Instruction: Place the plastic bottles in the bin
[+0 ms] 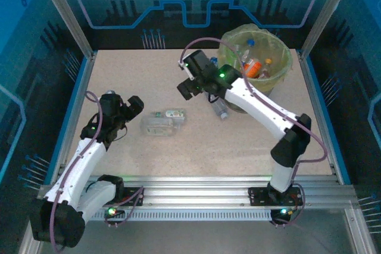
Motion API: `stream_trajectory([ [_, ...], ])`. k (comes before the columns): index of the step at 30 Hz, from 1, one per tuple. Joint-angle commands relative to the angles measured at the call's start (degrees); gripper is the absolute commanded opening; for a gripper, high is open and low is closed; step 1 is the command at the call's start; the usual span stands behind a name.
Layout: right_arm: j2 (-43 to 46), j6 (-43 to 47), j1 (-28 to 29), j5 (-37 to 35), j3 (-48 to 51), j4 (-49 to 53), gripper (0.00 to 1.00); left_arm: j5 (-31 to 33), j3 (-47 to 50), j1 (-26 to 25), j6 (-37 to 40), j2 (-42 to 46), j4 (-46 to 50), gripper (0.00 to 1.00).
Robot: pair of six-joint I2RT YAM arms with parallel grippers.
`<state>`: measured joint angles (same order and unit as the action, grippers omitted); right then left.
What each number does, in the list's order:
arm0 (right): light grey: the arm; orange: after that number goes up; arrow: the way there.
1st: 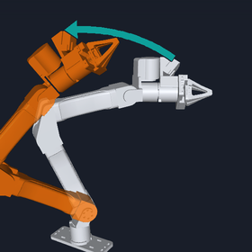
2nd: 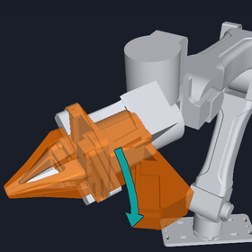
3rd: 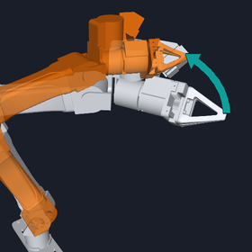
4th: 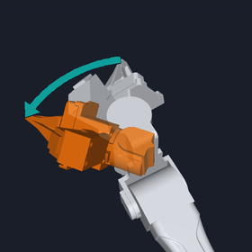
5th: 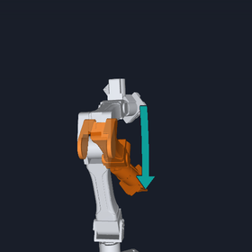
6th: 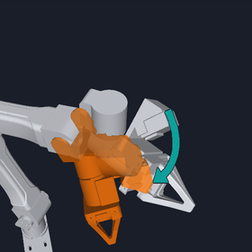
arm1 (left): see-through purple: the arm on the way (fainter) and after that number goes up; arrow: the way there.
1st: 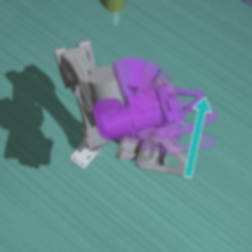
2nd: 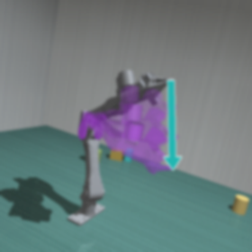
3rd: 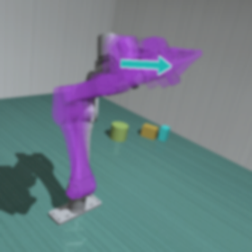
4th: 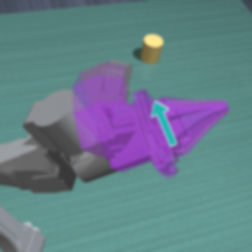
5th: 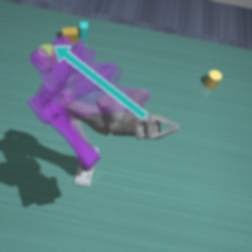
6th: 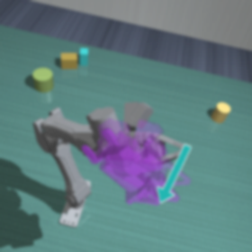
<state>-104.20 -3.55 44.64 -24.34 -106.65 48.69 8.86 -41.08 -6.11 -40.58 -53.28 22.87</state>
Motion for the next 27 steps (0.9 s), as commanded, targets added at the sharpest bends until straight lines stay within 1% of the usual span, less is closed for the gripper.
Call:
stream_trajectory([
  [1, -2.74, 0.53, 0.76, -5.57, 1.29, 3.73, 0.97, 1.08, 0.52, 0.75, -0.76, 0.90, 0.95, 0.99],
  [7, -6.60, -0.62, 0.49, -9.33, 5.49, 3.64, 0.96, 0.89, 0.91, 0.79, -0.82, 0.29, -0.02, 0.99],
  [13, -11.01, -1.97, -1.63, -10.24, 6.89, 4.14, 0.95, 0.54, 1.16, 0.75, -0.86, -0.70, -0.79, 0.99],
  [16, -12.76, -2.38, -2.71, -9.86, 6.89, 3.68, 0.94, 0.63, 1.48, 0.81, -0.91, -0.78, -1.12, 0.99],
  [19, -15.07, -2.72, -3.61, -9.94, 6.25, 3.53, 0.90, 0.71, 1.53, 0.75, -1.00, -0.77, -1.27, 0.99],
  [27, -20.49, -4.69, -6.22, -10.42, 3.26, 3.70, 0.88, 0.83, 1.63, 0.79, -0.82, -1.23, -1.39, 0.99],
])
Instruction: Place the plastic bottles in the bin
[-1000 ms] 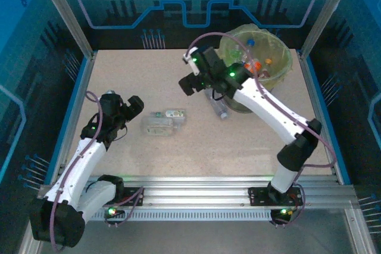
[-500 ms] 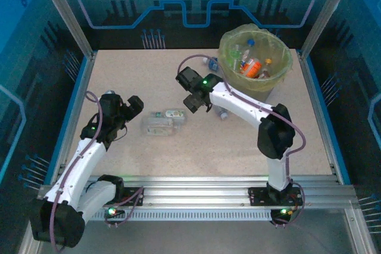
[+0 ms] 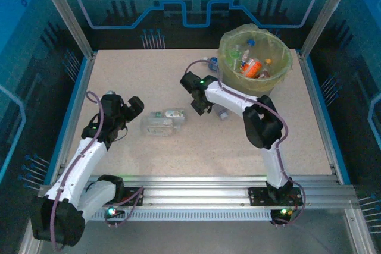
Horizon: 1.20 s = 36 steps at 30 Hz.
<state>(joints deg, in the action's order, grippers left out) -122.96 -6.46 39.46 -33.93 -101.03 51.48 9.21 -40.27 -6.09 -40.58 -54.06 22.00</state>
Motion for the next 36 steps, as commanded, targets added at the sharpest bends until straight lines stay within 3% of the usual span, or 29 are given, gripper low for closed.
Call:
stream_trajectory([
  [1, -2.29, -1.73, -1.24, -0.78, -2.70, 0.77, 0.88, 0.48, 0.81, 0.73, -0.85, -0.51, -0.63, 0.99],
  [9, -6.28, -2.19, -2.67, -0.93, -5.98, 0.69, 0.86, 0.28, 0.72, 0.73, -0.91, -1.31, -0.91, 0.99],
  [36, -10.02, -2.50, -4.32, 14.59, -8.24, 0.37, 0.79, 0.28, 0.38, 0.73, -0.47, -1.14, -0.47, 0.99],
])
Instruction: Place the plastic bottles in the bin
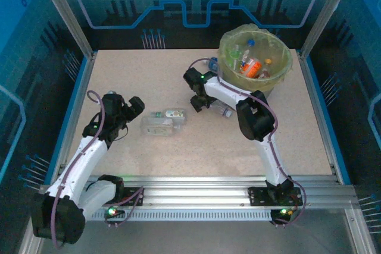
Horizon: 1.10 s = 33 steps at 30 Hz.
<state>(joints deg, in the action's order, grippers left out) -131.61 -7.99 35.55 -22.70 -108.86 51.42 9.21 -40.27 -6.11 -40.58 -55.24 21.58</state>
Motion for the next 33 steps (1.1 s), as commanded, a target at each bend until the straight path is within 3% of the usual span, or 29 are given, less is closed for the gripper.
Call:
stream_trajectory([
  [1, -1.37, -1.16, -0.39, 4.14, -0.33, 0.46, 0.79, 0.40, 0.30, 0.75, -0.52, 0.21, 0.07, 0.99],
  [9, -0.96, -2.29, 0.38, 6.70, 1.37, 1.58, 0.68, 0.98, 0.38, 0.75, -0.12, 1.19, 0.51, 0.99],
  [16, 3.02, -2.67, 2.14, 6.55, 4.74, 1.71, 0.42, 0.93, 0.11, 0.75, 0.04, 0.84, 0.32, 0.99],
  [24, 12.07, -2.75, 5.09, 3.78, 5.28, 2.98, 0.24, 1.32, 0.96, 0.77, 0.14, 1.37, -0.20, 0.99],
  [33, 26.96, -1.11, 6.56, 3.93, 2.25, 3.49, 0.23, 0.80, 0.98, 0.75, 0.32, 1.10, -1.03, 0.99],
])
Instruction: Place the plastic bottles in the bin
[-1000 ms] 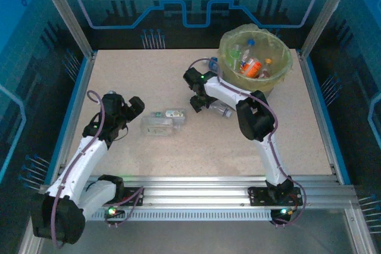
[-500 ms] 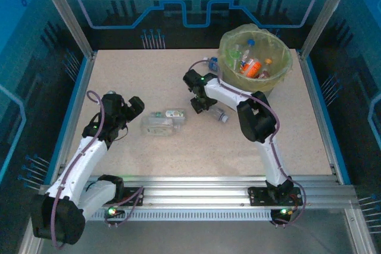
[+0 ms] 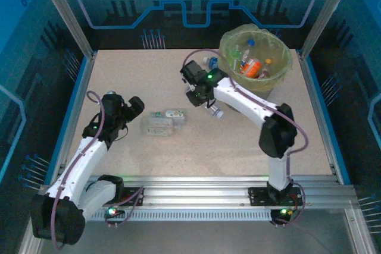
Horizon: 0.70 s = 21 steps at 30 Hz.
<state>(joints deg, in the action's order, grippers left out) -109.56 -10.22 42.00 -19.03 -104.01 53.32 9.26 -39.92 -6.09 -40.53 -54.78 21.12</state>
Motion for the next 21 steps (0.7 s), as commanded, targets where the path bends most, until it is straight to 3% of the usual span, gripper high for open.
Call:
stream_trajectory([
  [1, 6.38, 1.70, 0.12, 0.28, -3.57, 1.42, 0.23, 0.83, 0.71, 0.73, 0.32, 0.73, -0.60, 0.99],
  [9, 13.81, 7.03, -2.31, -2.98, -11.03, -2.99, 0.21, 0.38, 1.25, 0.73, 0.52, 0.65, -1.70, 0.99],
  [17, 12.45, 9.97, -12.43, -4.69, -16.61, -10.51, 0.15, 0.34, 0.90, 0.73, 1.55, 0.90, -1.49, 0.99],
  [21, 9.94, 12.82, -16.07, -9.45, -16.72, -15.64, 0.14, 0.41, 0.90, 0.73, 1.82, 1.25, -1.18, 0.99],
])
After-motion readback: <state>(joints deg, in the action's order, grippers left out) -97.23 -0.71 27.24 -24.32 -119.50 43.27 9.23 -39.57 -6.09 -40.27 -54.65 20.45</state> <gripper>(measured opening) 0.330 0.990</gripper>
